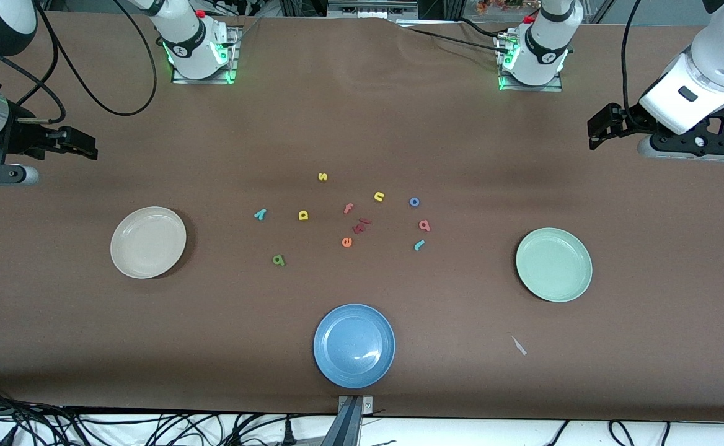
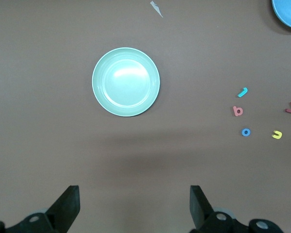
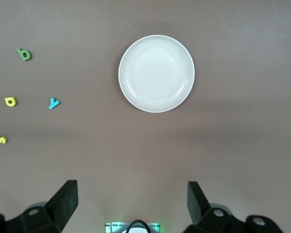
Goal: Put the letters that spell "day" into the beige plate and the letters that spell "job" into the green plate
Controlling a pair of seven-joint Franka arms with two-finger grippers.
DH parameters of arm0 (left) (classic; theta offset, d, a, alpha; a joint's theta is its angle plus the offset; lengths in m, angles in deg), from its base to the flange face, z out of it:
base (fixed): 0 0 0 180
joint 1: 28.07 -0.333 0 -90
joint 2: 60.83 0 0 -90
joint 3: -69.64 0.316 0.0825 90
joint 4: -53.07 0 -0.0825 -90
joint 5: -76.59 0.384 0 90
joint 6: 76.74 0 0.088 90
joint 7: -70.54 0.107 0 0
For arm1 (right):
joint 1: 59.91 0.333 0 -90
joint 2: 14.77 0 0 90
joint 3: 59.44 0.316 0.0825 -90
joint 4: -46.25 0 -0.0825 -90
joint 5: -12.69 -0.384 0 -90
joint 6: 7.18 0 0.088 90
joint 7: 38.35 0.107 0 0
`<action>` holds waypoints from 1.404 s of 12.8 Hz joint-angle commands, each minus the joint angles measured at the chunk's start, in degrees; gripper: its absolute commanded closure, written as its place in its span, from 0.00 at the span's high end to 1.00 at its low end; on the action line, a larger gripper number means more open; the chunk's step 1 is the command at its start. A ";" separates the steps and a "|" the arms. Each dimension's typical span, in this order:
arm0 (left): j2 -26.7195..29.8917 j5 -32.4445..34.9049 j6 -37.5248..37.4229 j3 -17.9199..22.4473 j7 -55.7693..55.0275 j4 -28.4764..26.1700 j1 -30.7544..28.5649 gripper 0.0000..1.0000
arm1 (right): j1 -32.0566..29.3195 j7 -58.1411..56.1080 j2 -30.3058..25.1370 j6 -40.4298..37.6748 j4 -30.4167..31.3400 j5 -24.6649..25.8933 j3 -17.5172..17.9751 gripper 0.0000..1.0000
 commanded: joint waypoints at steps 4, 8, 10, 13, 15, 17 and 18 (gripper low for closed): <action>0.23 1.10 -0.74 -0.13 0.52 0.49 0.18 1.00 | -0.21 -0.16 0.45 -0.37 -1.20 -0.96 -0.15 1.00; 0.24 1.10 -0.74 -0.13 0.88 0.49 0.01 1.00 | -0.21 -0.25 0.36 -0.37 -1.20 -1.05 -0.06 1.00; 0.24 1.27 -0.75 -0.13 0.96 0.49 0.09 1.00 | -0.21 0.02 0.36 -0.37 -1.20 -1.14 -0.15 1.00; -0.73 1.10 -0.57 -0.13 0.88 0.66 0.44 1.00 | -0.21 0.19 0.36 -0.37 -1.20 -1.14 -0.15 1.00; -2.82 1.10 -0.39 -0.30 0.26 2.93 1.32 1.00 | -0.21 0.19 0.45 -0.37 -1.20 -1.31 -0.15 1.00; -6.69 1.10 -0.57 -0.30 0.18 4.88 3.68 1.00 | -0.21 0.19 0.53 -0.28 -1.20 -1.40 -0.15 1.00; -8.01 1.01 -0.57 -0.30 0.00 4.44 4.22 1.00 | -0.21 0.19 0.54 -0.28 -1.20 -1.66 -0.15 1.00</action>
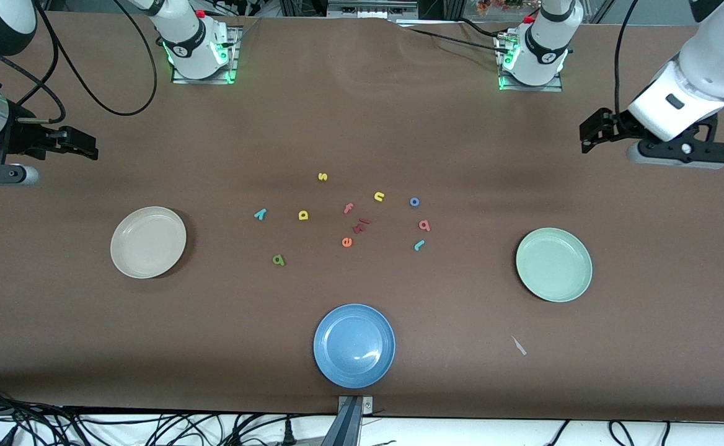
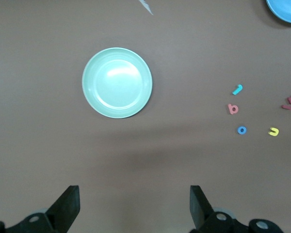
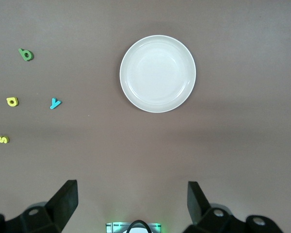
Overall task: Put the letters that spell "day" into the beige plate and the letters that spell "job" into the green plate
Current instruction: 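Move both grippers out toward the scattered foam letters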
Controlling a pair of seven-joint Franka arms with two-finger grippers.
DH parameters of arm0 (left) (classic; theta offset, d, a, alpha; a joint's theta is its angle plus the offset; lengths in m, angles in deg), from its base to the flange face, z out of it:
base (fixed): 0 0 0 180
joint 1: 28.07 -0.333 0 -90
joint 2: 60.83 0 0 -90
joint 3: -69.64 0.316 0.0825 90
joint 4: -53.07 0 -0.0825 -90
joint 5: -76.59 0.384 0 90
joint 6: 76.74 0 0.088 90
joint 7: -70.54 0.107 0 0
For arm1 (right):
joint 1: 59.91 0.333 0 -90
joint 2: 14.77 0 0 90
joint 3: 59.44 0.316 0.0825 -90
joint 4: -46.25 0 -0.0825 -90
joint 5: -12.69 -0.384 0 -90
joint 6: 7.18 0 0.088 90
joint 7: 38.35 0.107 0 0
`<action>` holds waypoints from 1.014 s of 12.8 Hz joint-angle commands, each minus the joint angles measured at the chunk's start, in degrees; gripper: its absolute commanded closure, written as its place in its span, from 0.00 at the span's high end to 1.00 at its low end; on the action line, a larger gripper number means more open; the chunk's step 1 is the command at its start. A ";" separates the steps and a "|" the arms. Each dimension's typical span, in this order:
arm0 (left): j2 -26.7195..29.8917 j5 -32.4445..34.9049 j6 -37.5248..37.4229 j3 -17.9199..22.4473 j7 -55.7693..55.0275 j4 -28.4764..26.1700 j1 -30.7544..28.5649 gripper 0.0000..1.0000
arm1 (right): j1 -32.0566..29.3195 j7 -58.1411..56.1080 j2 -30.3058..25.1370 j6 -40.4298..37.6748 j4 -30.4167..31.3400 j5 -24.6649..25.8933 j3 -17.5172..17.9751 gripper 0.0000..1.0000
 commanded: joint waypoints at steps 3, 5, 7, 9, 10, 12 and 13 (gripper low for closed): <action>-11.87 1.10 -0.25 -0.79 -0.43 3.54 6.51 1.00 | 0.07 -0.69 0.52 -0.30 -1.08 -1.79 -0.06 1.00; -14.52 0.83 2.19 -0.88 -5.50 4.32 9.06 1.00 | 0.51 -0.69 0.52 0.05 -1.00 -1.70 0.12 1.00; -17.67 -0.04 5.45 -2.10 -14.10 4.24 12.12 1.00 | 0.94 -0.69 0.69 0.32 -0.91 -1.53 0.47 1.00; -21.63 -0.31 9.65 -2.20 -22.20 4.15 15.12 1.00 | 3.04 0.09 1.65 -0.21 -1.00 -1.09 0.82 1.00; -23.82 -0.74 11.07 -2.28 -24.32 4.15 16.79 1.00 | 4.10 0.88 1.83 -0.12 -0.39 -1.35 0.91 1.00; -27.69 -0.75 13.10 -2.20 -25.39 3.71 19.51 1.00 | 6.20 7.43 2.27 2.76 1.19 -1.79 0.91 1.00; -29.10 -0.84 15.28 -2.28 -28.10 3.02 20.22 1.00 | 7.70 14.10 1.93 5.74 3.29 -1.70 1.09 1.00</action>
